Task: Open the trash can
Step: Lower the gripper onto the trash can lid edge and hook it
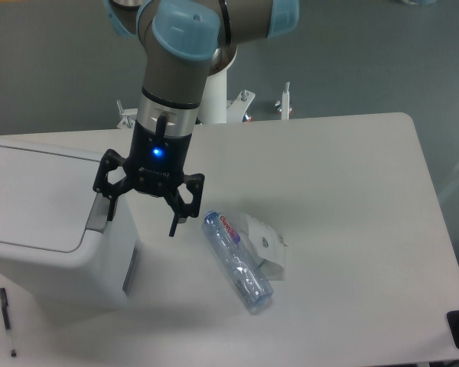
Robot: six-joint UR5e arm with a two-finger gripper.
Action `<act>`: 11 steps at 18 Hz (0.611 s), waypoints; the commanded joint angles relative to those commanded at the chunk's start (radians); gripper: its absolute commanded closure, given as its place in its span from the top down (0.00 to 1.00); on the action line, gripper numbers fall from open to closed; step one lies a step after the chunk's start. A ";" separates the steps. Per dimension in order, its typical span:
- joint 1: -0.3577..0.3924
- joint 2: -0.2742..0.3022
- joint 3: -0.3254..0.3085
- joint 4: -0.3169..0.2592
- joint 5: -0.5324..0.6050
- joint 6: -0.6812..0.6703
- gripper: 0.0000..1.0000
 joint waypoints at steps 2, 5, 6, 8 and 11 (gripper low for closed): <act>-0.005 0.006 -0.009 0.000 0.000 0.000 1.00; -0.014 0.006 -0.012 -0.002 0.002 -0.002 1.00; -0.014 0.006 -0.012 -0.002 0.002 -0.002 1.00; -0.014 0.005 -0.012 -0.002 0.002 -0.002 1.00; -0.014 0.003 -0.012 -0.002 0.003 0.000 1.00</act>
